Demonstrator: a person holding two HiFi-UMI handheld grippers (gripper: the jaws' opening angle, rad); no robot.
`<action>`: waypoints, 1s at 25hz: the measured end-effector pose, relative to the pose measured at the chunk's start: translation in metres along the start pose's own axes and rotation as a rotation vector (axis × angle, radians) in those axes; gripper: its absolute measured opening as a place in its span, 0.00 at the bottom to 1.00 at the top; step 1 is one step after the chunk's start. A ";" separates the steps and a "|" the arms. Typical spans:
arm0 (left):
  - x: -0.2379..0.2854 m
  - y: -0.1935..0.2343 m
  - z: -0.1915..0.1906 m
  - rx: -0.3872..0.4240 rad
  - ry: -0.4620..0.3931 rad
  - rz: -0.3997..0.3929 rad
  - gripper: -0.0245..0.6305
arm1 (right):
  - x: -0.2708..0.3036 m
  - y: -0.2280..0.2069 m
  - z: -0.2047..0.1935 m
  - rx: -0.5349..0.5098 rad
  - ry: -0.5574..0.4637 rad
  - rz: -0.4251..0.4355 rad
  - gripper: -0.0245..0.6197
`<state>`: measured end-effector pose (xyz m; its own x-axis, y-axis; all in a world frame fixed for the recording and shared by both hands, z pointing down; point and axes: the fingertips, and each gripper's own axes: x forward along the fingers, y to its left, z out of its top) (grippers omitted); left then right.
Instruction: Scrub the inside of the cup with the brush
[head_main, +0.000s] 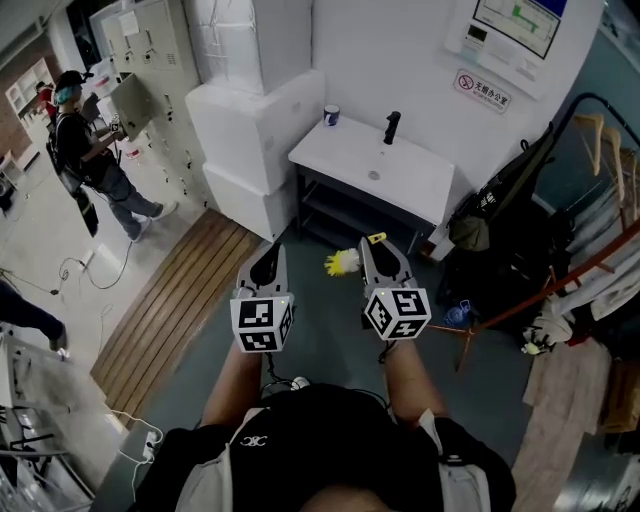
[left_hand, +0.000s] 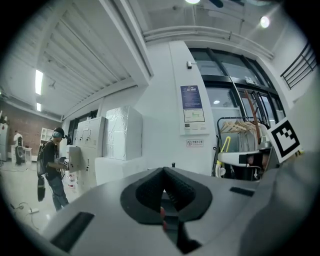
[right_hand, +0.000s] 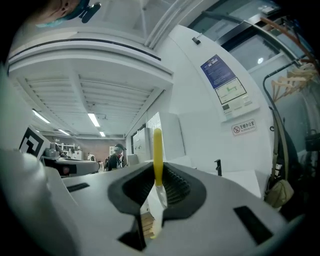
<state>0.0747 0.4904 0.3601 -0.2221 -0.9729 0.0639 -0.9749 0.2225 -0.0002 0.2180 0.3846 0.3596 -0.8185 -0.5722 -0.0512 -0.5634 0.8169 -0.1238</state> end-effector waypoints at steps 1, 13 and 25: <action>0.001 0.005 -0.001 -0.003 -0.003 -0.004 0.06 | 0.004 0.003 -0.001 -0.001 0.000 -0.004 0.12; 0.029 0.047 -0.009 0.011 0.012 -0.027 0.06 | 0.047 0.008 -0.008 0.008 -0.007 -0.049 0.12; 0.112 0.083 -0.006 0.012 -0.010 0.009 0.06 | 0.133 -0.037 -0.015 0.022 -0.032 -0.050 0.12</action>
<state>-0.0311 0.4001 0.3732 -0.2311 -0.9715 0.0535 -0.9729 0.2307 -0.0130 0.1282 0.2797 0.3721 -0.7853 -0.6145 -0.0760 -0.6004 0.7857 -0.1490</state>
